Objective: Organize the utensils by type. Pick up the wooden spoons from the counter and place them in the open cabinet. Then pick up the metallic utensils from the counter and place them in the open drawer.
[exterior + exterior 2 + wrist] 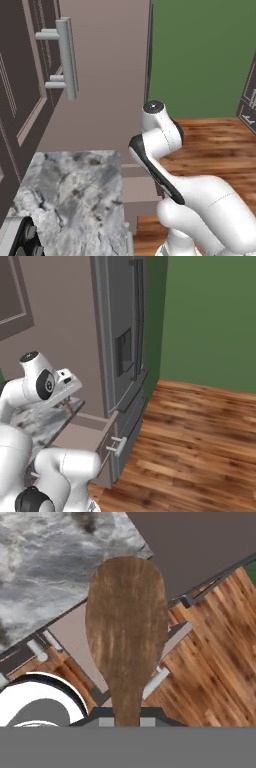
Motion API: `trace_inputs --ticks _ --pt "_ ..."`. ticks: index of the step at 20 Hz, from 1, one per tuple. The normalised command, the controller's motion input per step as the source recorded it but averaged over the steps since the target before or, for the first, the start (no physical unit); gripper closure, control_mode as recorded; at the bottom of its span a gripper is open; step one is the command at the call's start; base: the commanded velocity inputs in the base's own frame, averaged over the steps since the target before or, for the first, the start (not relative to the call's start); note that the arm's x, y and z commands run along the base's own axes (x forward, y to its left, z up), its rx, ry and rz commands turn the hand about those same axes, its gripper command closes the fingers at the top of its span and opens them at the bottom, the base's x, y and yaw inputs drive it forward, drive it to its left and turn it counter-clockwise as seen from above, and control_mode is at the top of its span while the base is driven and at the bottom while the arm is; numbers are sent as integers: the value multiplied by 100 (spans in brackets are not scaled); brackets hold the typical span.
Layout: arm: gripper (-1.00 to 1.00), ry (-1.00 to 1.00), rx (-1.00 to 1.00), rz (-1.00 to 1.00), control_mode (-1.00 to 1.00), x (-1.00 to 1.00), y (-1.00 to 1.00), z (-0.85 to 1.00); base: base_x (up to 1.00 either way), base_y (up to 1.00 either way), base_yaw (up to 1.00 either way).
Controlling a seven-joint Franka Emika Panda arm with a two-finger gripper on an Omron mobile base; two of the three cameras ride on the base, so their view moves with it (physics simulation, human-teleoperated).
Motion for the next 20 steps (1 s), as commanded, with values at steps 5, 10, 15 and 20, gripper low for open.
trace_inputs --ticks 5,10,15,20 --pt "100 0 25 -43 -100 46 -9 -11 0 0 0" --pt "100 -2 24 -39 -100 4 -11 -38 0 0 0" --pt "100 -1 19 -38 -100 6 -11 -37 0 0 0" --pt "100 0 9 -25 -100 20 -8 -36 0 0 0"
